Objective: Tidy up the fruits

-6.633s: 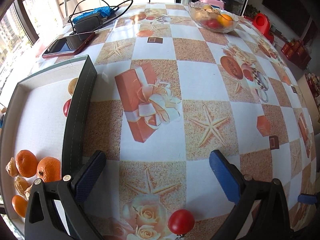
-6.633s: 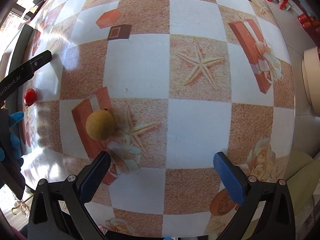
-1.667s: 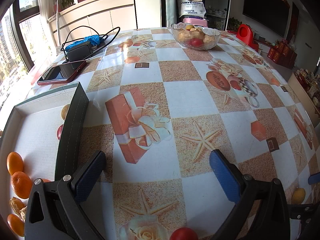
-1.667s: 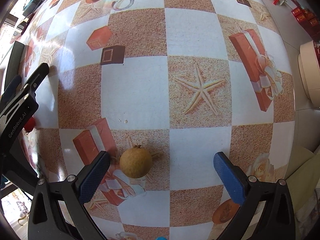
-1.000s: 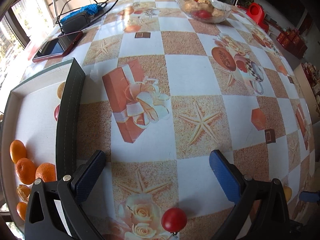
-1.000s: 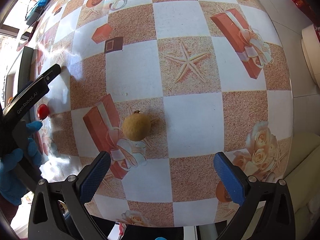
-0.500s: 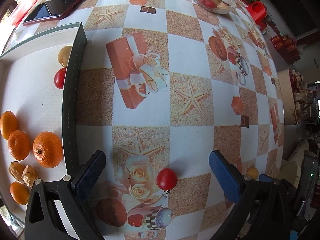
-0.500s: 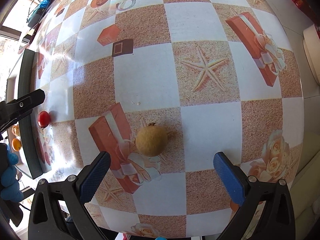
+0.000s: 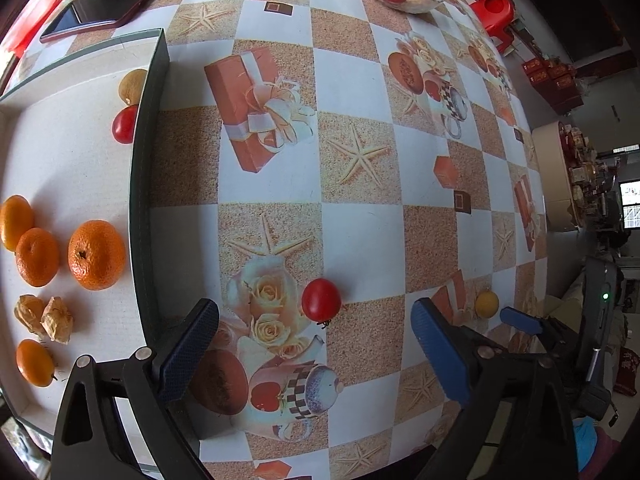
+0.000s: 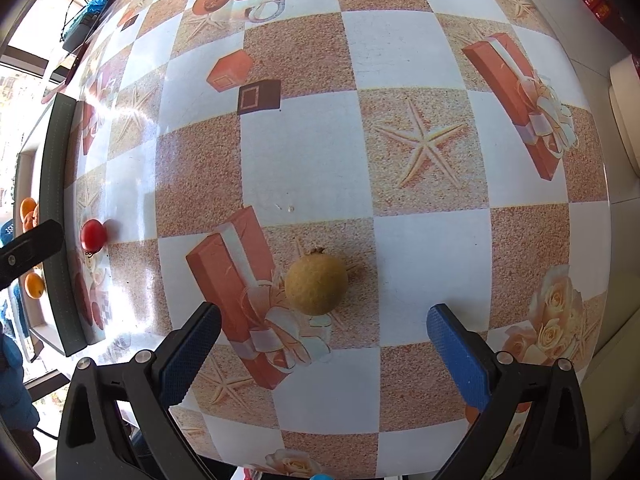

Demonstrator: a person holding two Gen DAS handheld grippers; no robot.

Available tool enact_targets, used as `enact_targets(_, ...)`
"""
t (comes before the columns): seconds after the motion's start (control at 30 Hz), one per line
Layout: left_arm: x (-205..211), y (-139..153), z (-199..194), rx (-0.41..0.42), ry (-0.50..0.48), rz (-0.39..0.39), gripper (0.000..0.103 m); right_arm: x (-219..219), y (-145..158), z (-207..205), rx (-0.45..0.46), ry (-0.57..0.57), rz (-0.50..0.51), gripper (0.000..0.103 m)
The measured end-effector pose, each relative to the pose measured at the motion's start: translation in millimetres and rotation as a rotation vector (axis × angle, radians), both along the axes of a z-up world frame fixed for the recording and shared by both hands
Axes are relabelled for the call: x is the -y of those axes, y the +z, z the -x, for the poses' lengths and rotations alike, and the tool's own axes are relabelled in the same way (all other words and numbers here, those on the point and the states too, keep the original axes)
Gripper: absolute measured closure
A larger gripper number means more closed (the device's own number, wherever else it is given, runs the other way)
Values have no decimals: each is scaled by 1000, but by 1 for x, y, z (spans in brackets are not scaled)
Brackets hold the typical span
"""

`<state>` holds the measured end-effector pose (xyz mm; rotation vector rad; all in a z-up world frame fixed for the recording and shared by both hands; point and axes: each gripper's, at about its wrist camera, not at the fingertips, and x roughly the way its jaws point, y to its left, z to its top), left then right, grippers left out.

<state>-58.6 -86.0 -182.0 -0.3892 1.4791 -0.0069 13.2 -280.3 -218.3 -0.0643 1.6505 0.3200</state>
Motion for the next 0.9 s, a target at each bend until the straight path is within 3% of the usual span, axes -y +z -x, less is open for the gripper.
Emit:
enact_targets(0.17, 33, -15, -4, -26, -132, -123, 12, -8, 0, 2, 14, 16, 6, 0)
enact_targets(0.37, 58, -26, -11, -34, -216, -257, 19, -18, 2, -2, 31, 37, 11, 0)
enact_targets(0.43, 63, -26, -14, -30, -229, -278, 23, -23, 0, -5, 25, 45, 10, 4)
enact_targets(0.53, 67, -23, -15, -26, -228, -277, 39, -35, 6, -8, 47, 75, 34, 25)
enact_targets(0.6, 71, -19, -16, -23, -241, -275, 67, -41, 10, -9, 65, 103, 53, 53)
enact_targets(0.67, 74, -18, -16, -27, -265, -271, 80, -44, 13, -11, 69, 117, 62, 73)
enact_targets(0.9, 65, -11, -13, -64, -266, -227, 80, -40, 18, -21, 23, 49, 12, 75)
